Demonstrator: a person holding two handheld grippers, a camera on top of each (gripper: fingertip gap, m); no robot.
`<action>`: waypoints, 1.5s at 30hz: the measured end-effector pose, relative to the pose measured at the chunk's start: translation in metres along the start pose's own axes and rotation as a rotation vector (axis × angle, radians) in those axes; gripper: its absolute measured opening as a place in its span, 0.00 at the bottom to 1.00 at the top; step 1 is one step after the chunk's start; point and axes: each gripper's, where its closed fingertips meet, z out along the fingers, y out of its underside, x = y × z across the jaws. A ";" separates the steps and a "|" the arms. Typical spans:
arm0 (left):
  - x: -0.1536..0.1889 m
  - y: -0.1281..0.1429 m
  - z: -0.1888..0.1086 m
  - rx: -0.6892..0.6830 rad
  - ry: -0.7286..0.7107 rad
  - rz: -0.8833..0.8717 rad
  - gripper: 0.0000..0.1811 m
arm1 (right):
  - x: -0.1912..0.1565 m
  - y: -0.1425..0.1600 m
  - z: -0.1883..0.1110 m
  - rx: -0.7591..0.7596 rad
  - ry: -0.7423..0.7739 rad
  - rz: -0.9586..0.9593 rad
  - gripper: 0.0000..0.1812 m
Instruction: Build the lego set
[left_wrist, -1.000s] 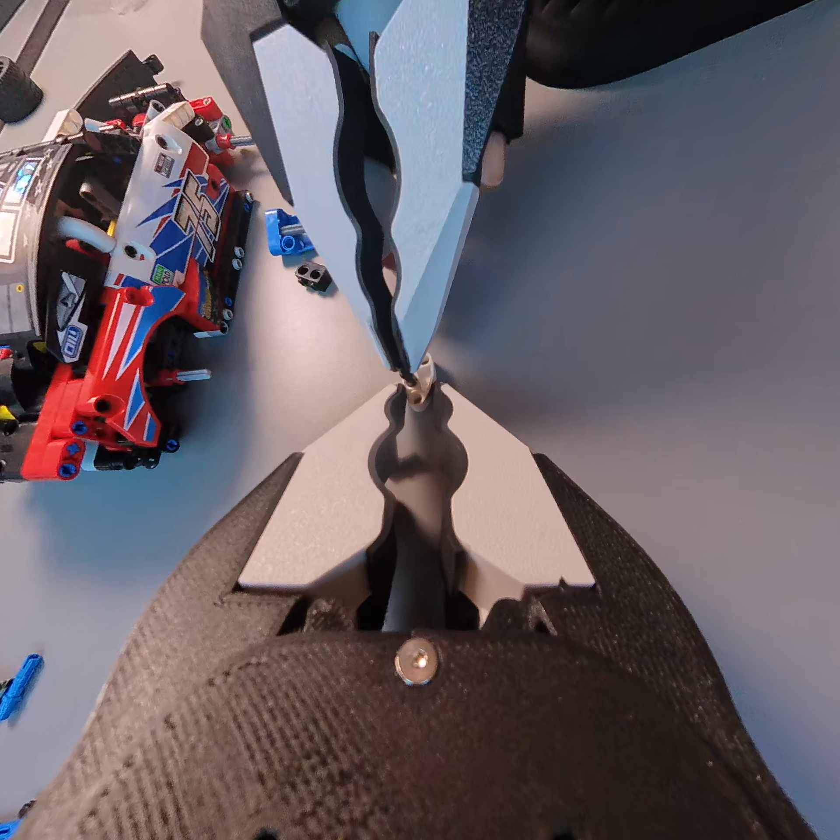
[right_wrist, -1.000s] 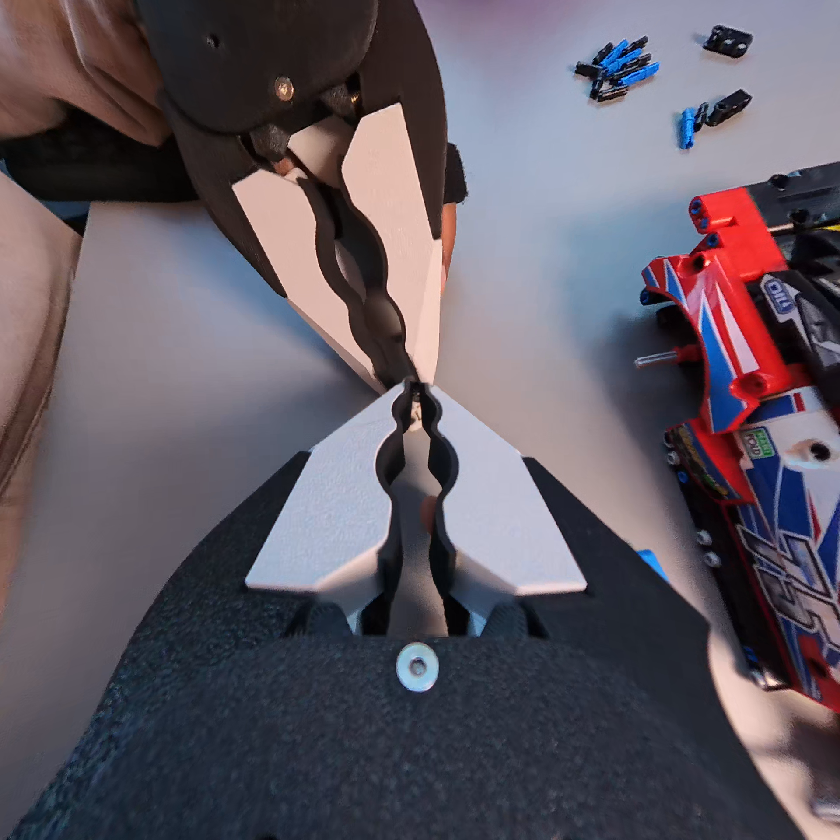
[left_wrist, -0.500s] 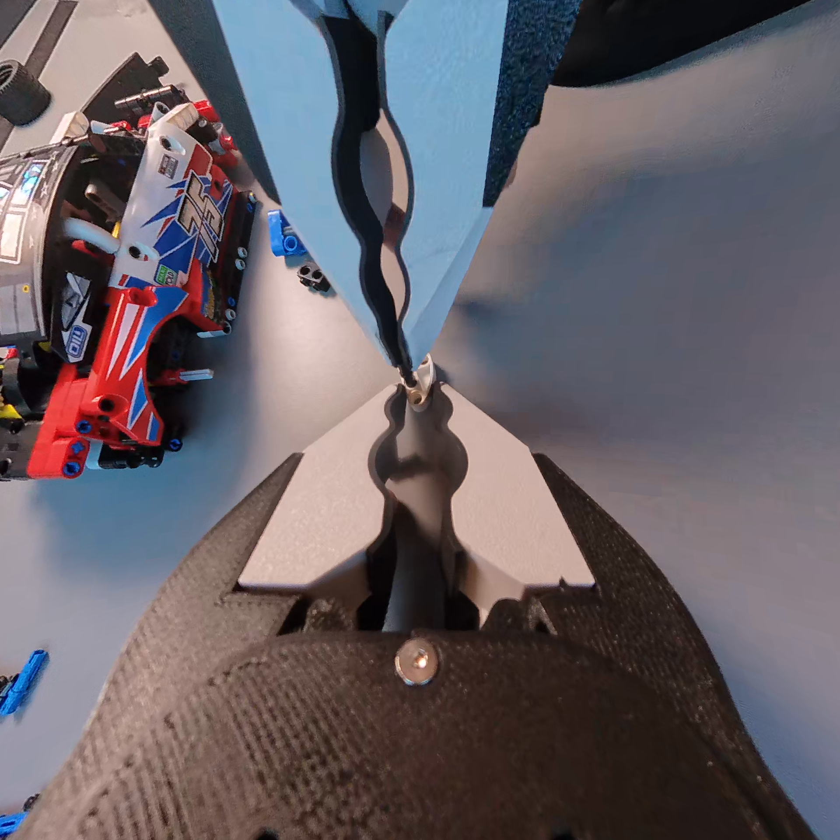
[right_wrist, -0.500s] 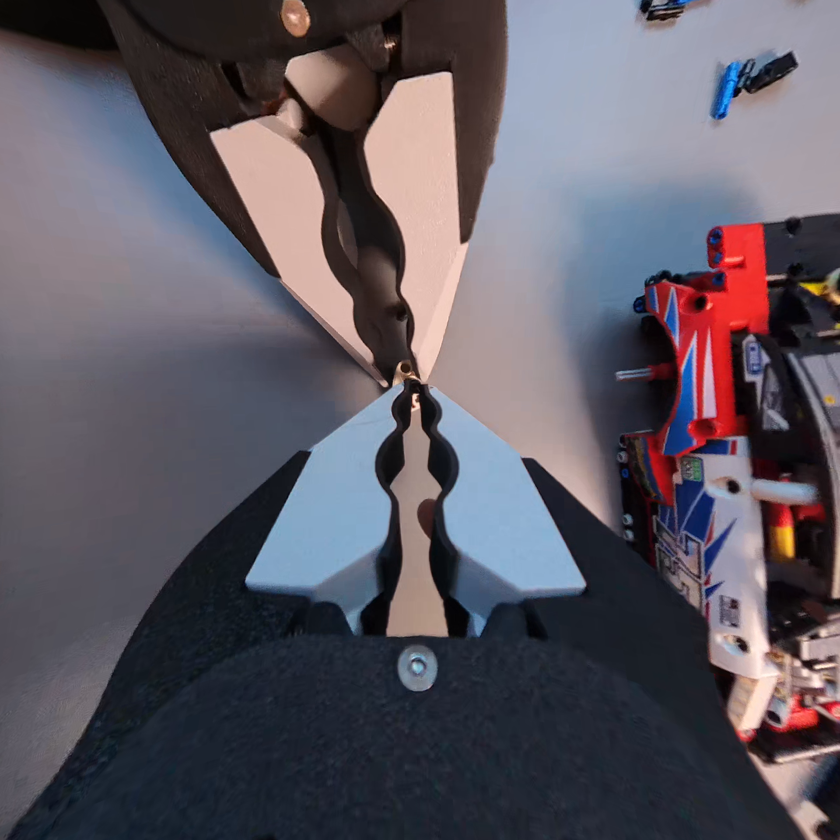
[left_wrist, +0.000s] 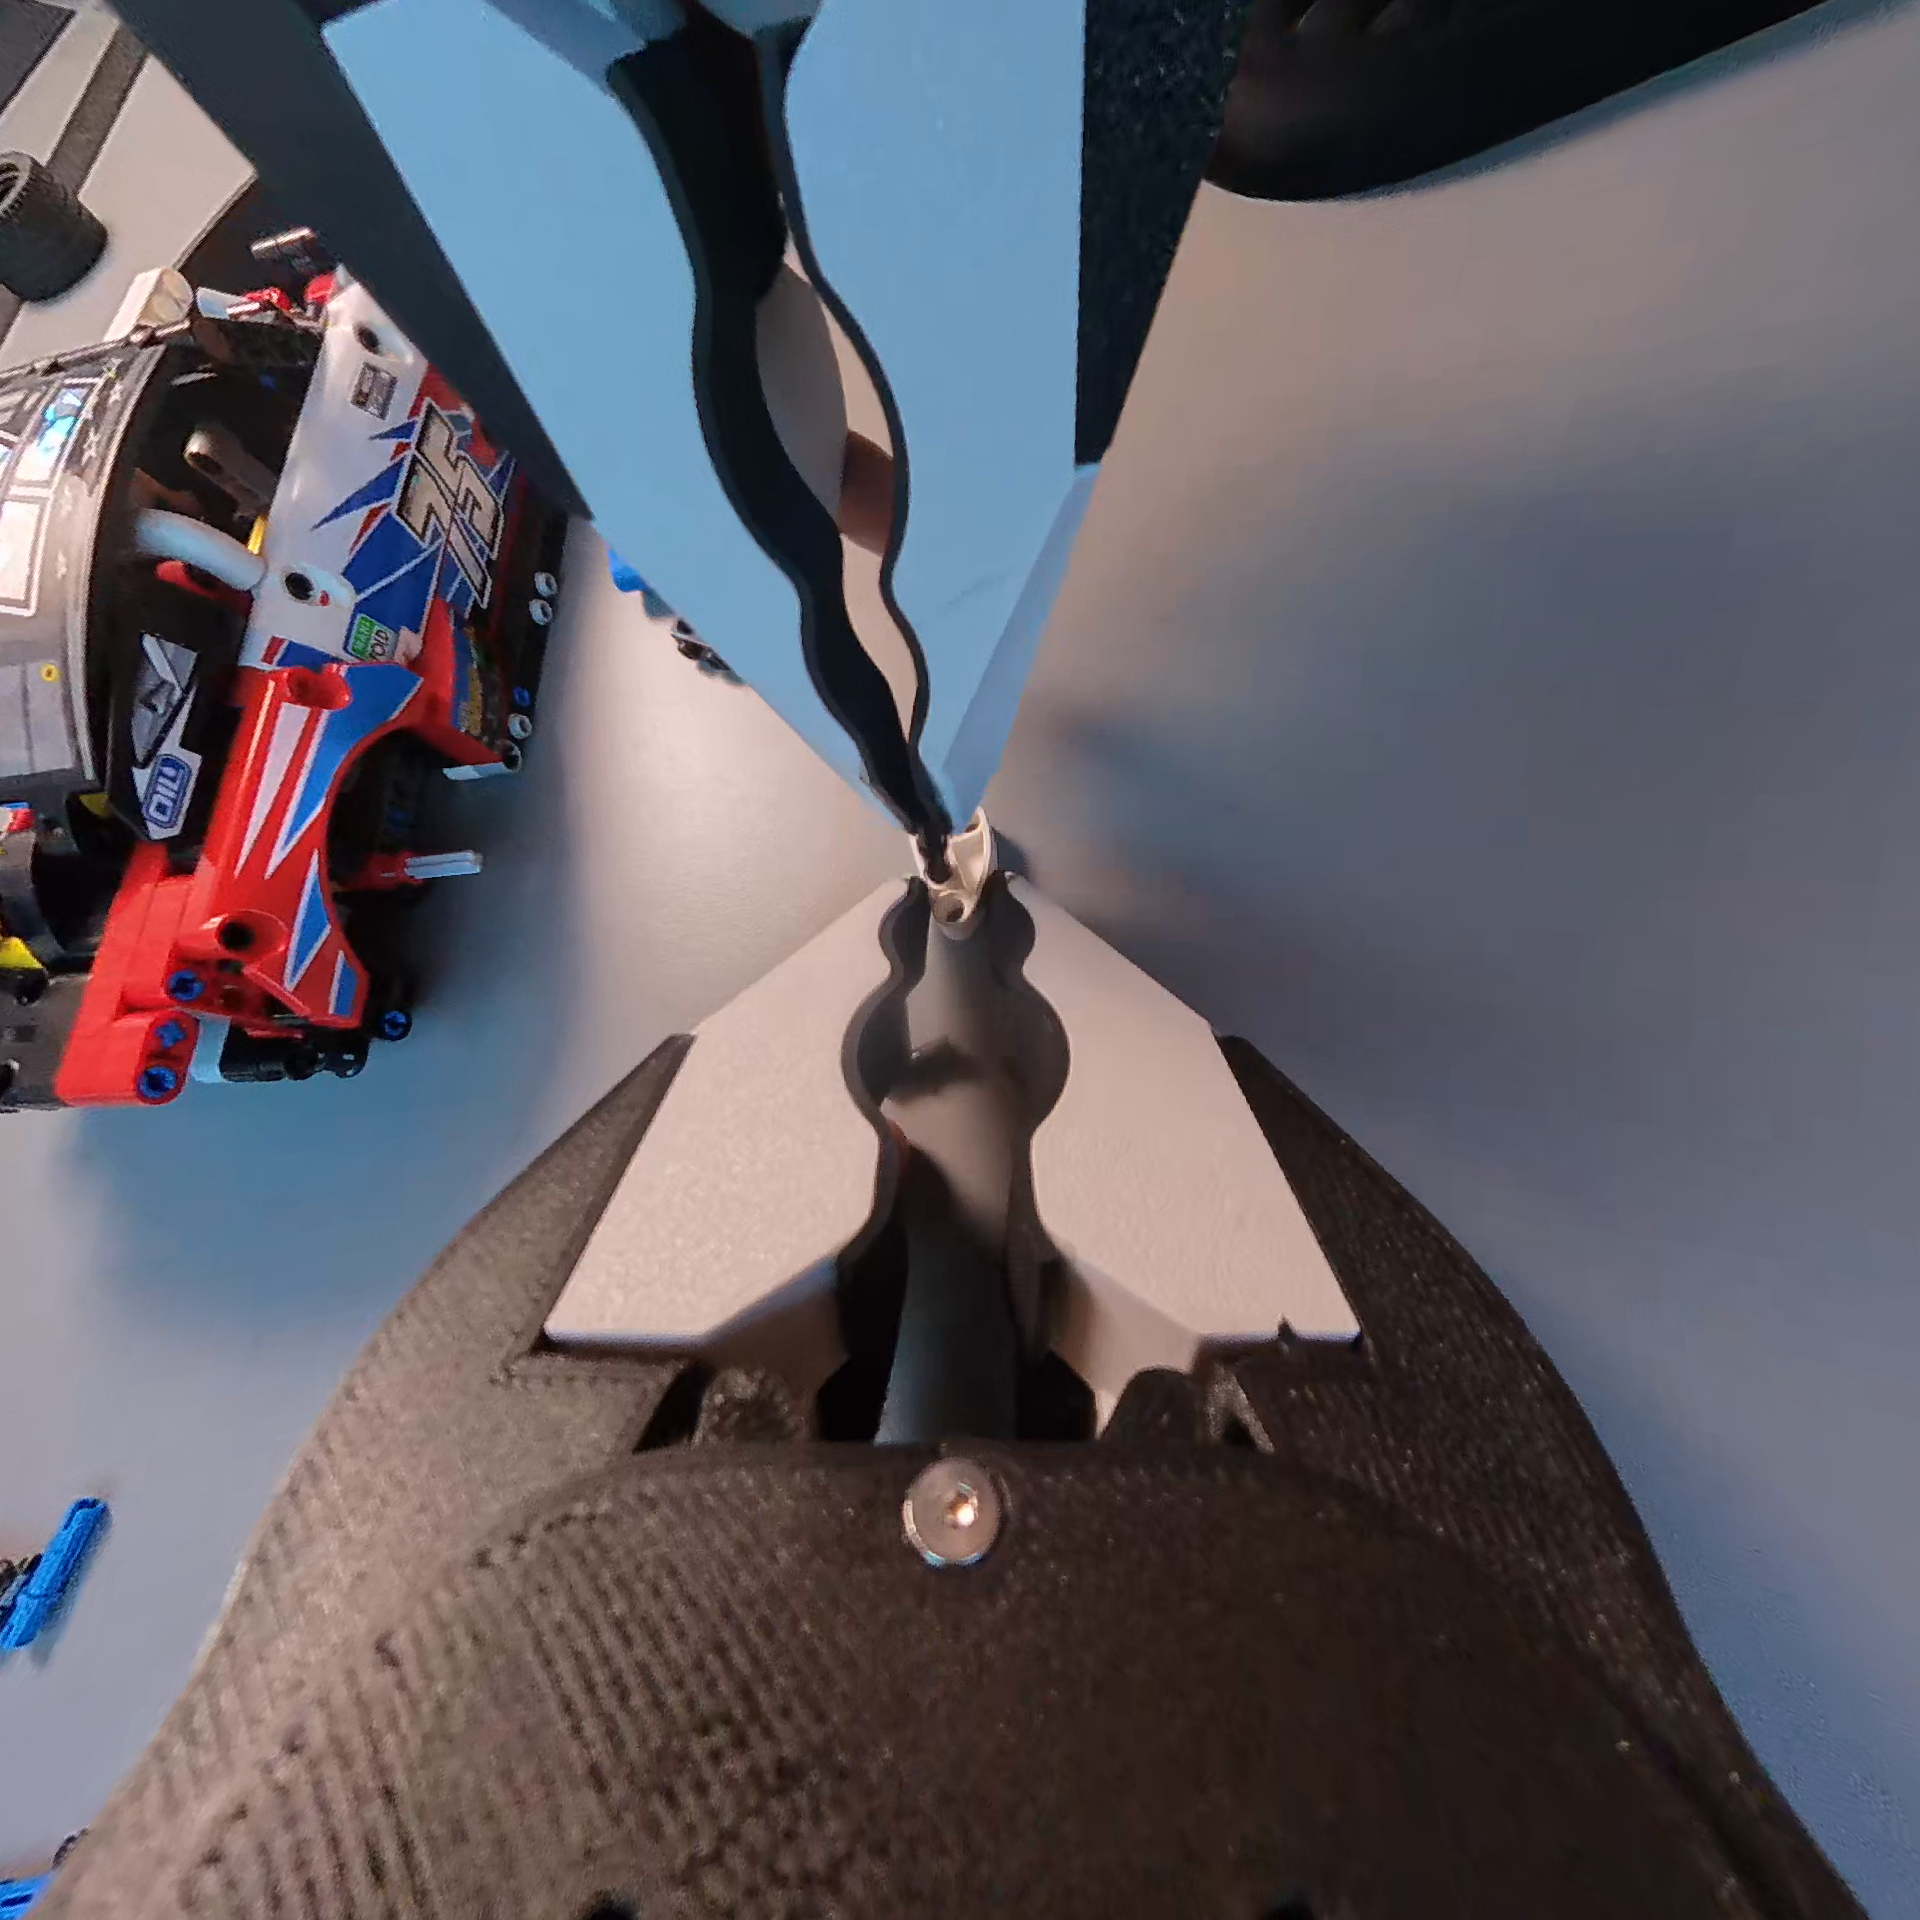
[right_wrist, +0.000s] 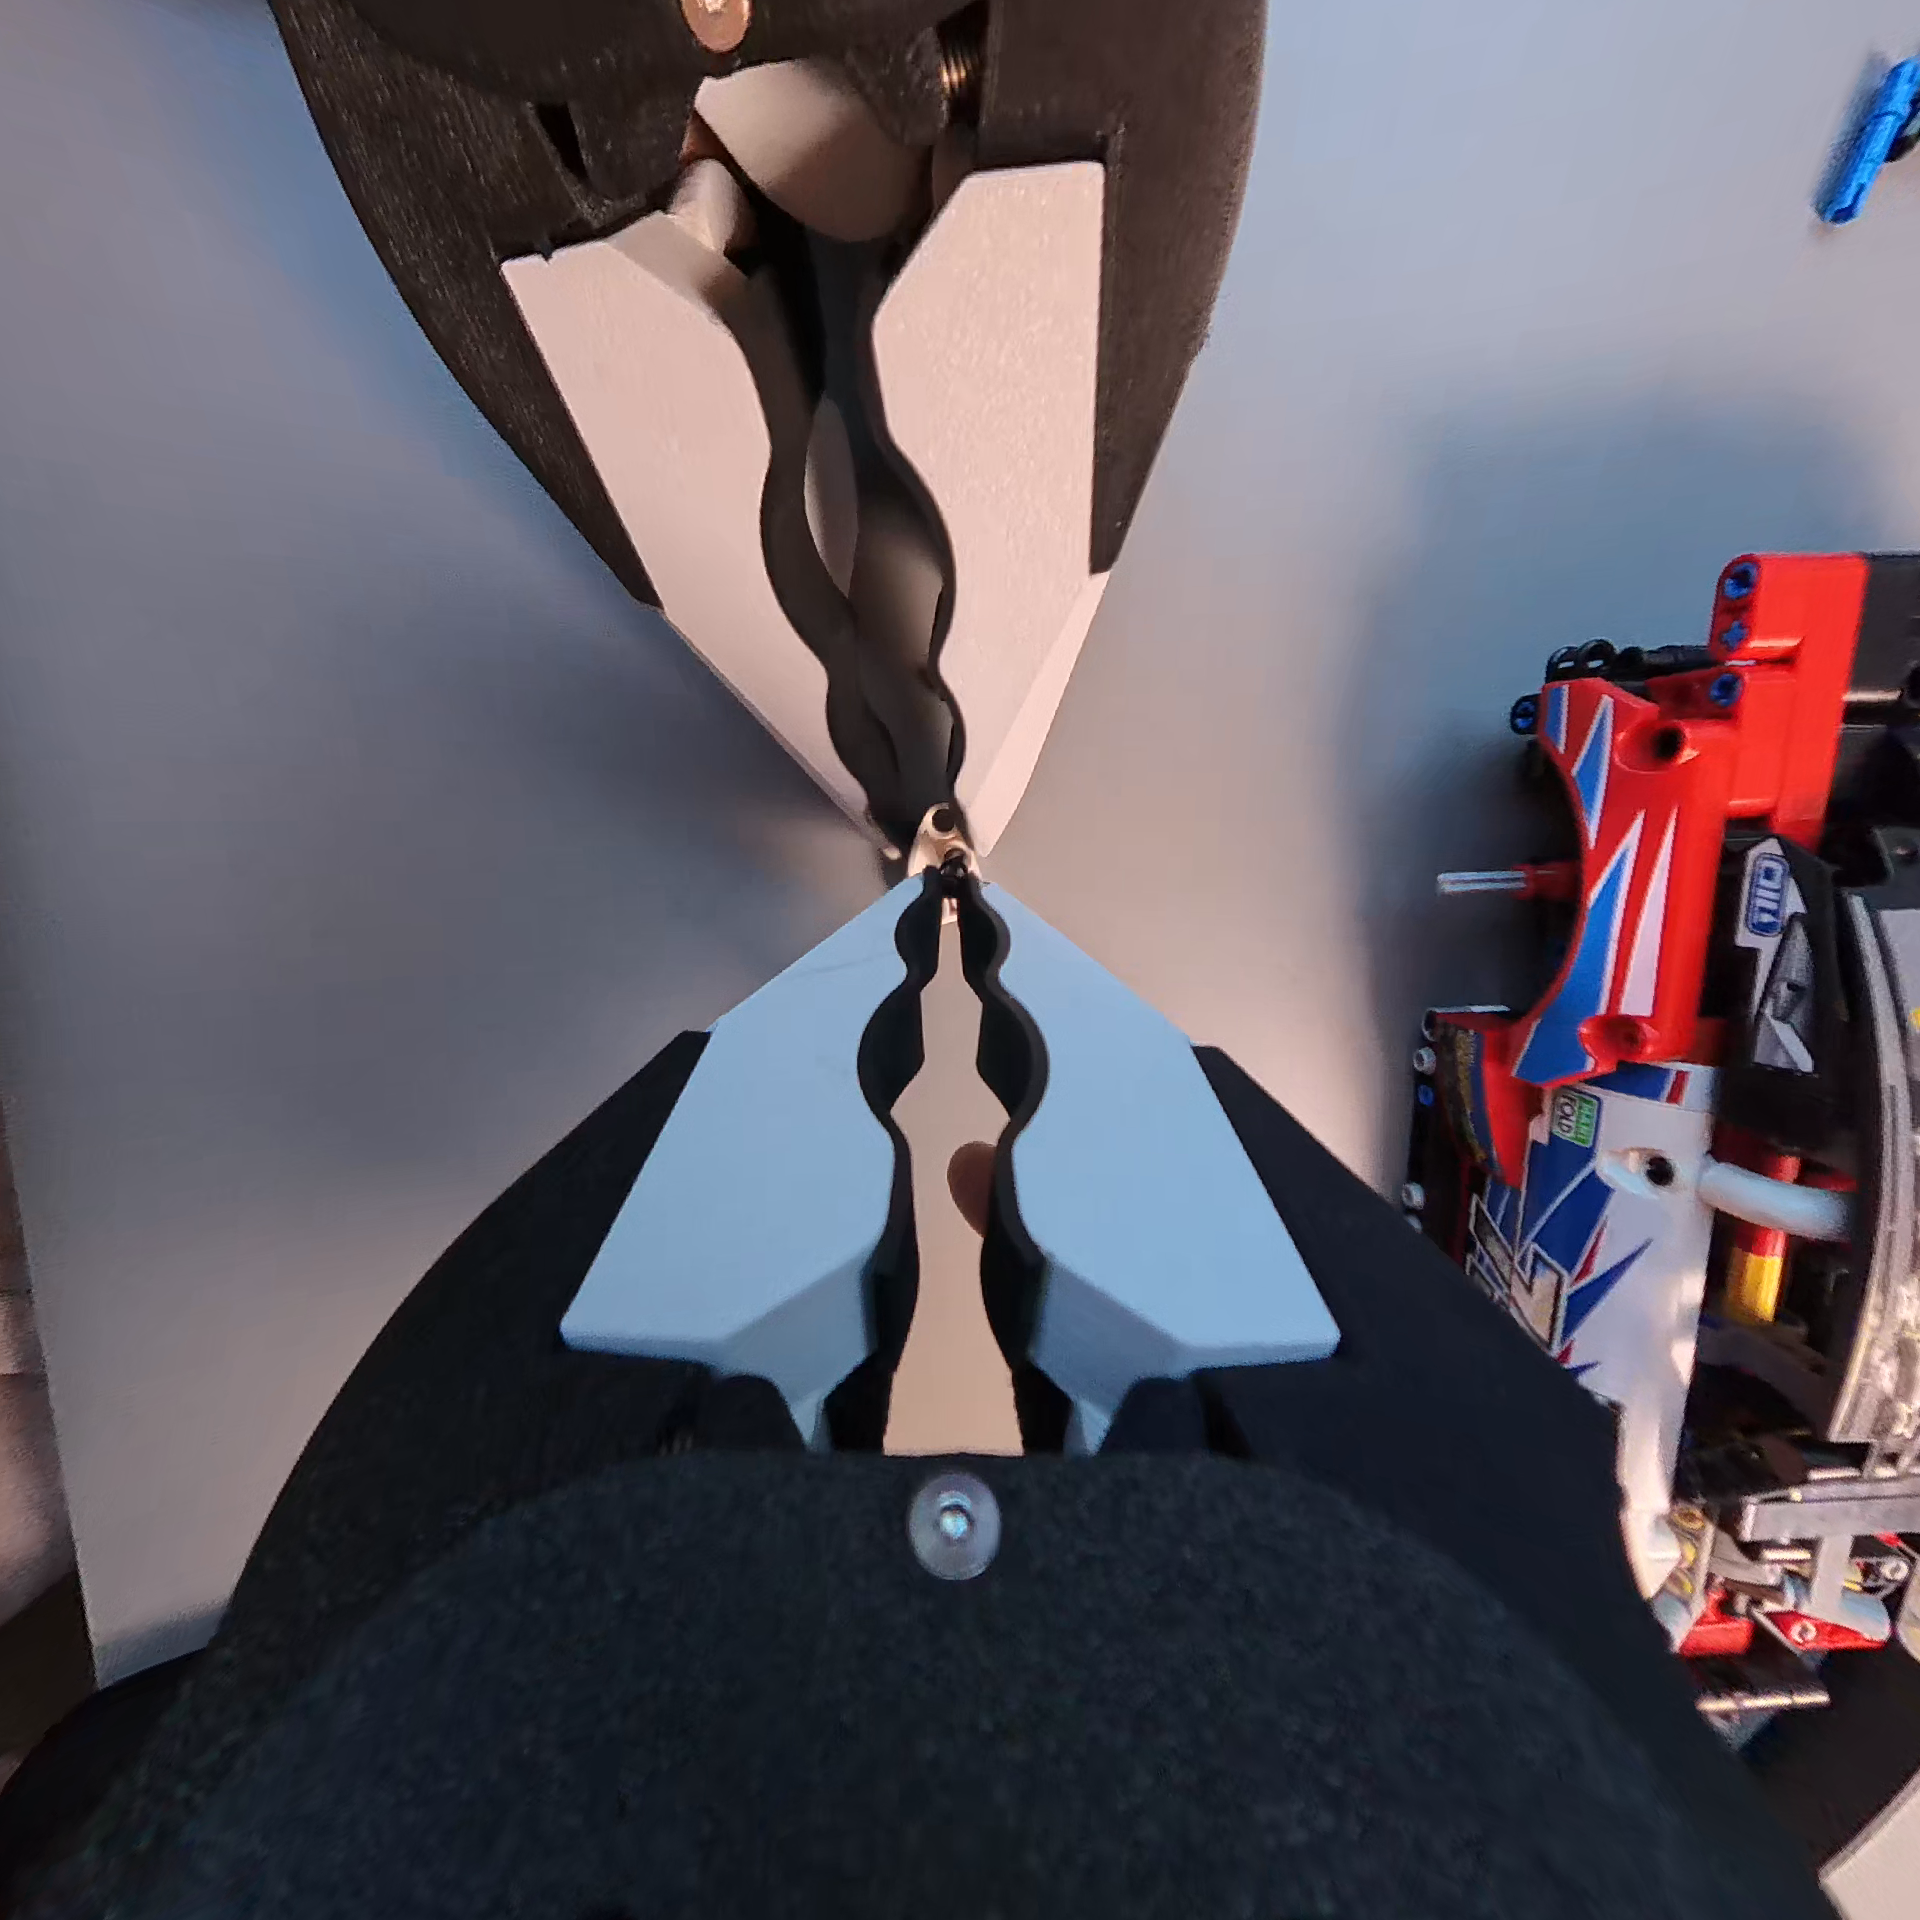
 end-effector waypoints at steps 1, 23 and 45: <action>0.000 0.000 0.000 0.001 0.002 0.002 0.05 | -0.001 0.004 0.001 -0.024 -0.007 0.001 0.00; 0.000 0.001 -0.001 -0.001 -0.008 0.002 0.05 | 0.000 0.005 0.006 0.167 0.013 0.103 0.01; -0.006 -0.007 -0.015 0.099 -0.027 -0.032 0.08 | -0.002 -0.006 -0.009 0.104 -0.020 0.105 0.01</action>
